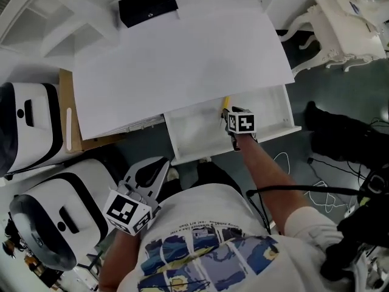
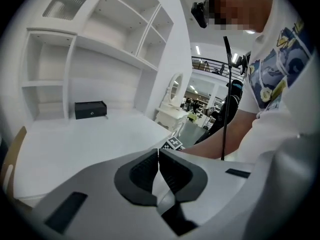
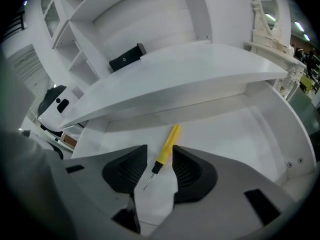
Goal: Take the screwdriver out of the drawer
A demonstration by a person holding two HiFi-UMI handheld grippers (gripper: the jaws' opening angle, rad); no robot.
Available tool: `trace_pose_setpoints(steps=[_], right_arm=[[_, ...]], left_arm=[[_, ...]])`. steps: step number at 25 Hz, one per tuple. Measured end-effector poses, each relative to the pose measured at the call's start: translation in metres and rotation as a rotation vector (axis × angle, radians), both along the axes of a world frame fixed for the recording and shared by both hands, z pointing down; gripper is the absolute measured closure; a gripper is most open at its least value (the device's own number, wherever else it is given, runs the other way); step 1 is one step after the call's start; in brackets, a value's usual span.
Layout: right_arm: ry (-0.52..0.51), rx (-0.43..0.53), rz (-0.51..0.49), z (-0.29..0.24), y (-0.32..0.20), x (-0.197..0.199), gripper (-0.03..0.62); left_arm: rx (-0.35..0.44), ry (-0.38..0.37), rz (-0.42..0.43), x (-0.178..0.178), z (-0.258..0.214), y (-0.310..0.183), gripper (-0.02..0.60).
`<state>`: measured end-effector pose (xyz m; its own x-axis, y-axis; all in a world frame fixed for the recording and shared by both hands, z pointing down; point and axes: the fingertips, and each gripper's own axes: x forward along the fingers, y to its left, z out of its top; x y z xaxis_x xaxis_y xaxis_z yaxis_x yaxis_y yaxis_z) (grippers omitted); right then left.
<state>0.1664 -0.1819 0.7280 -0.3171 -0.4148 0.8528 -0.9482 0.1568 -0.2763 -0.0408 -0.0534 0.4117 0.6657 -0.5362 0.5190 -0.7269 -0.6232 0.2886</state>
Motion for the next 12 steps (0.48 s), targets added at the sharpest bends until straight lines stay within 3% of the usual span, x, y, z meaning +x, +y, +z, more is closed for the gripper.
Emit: trace_pose_setpoints(steps=[12], right_arm=[[0.056, -0.093, 0.026, 0.048, -0.015, 0.001, 0.404]], left_arm=[[-0.035, -0.039, -0.08, -0.01, 0.005, -0.021, 0.567]])
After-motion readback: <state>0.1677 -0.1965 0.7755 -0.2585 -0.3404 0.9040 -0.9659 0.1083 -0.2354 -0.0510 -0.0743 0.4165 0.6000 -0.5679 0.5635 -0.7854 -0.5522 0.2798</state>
